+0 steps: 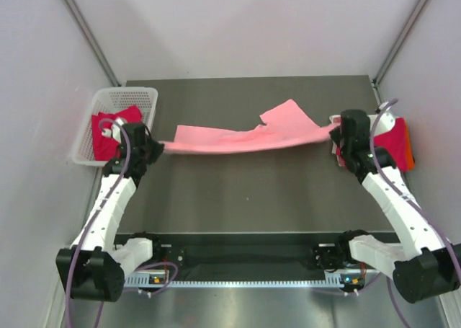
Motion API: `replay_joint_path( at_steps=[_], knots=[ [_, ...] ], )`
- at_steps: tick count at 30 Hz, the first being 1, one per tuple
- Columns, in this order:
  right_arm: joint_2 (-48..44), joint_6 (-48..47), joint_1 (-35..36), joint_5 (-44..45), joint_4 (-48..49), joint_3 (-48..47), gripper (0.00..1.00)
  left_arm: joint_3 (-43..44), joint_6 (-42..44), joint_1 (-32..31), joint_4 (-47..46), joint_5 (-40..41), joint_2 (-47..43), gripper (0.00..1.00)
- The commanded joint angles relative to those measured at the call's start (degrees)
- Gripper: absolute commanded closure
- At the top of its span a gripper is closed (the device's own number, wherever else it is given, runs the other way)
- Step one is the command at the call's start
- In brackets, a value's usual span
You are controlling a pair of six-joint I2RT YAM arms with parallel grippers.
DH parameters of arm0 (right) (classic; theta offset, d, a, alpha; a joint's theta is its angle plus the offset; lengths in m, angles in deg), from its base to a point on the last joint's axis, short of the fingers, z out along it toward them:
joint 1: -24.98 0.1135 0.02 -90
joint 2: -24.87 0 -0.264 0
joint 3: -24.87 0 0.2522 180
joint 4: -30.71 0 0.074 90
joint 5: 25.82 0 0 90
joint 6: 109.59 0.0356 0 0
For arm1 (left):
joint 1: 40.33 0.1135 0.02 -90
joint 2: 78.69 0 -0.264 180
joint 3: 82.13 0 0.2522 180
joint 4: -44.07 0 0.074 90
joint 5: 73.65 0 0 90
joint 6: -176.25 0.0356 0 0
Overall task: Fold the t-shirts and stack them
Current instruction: Fold the tshirt
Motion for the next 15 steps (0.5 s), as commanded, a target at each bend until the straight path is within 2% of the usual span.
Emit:
replay_joint_path(
  at_steps=[1, 3, 7, 12, 15],
  knots=[
    [-1.58, -4.97, 0.40, 5.61, -4.44, -5.07, 1.00, 3.90, 2.72, 0.72, 3.56, 3.46, 0.11, 1.00],
    [-4.12, -2.43, 0.22, 5.71, -4.88, 1.83, 1.00, 0.22, 2.28, 0.72, 2.43, 3.20, -1.64, 1.00],
    [-10.53, 2.77, 0.05, 2.82, -4.97, 15.56, 1.00, -12.60, 1.49, 0.72, -1.27, 1.44, -5.95, 1.00],
    [-20.19, 5.32, 0.05, -0.52, -5.40, 27.69, 1.00, -18.34, 2.27, 0.72, -0.66, 0.29, -10.25, 1.00],
    [-23.11, 5.67, 0.05, -1.58, -6.81, 31.05, 1.00, -20.28, 2.71, 0.72, 0.48, -0.06, -13.06, 1.00]
  ],
)
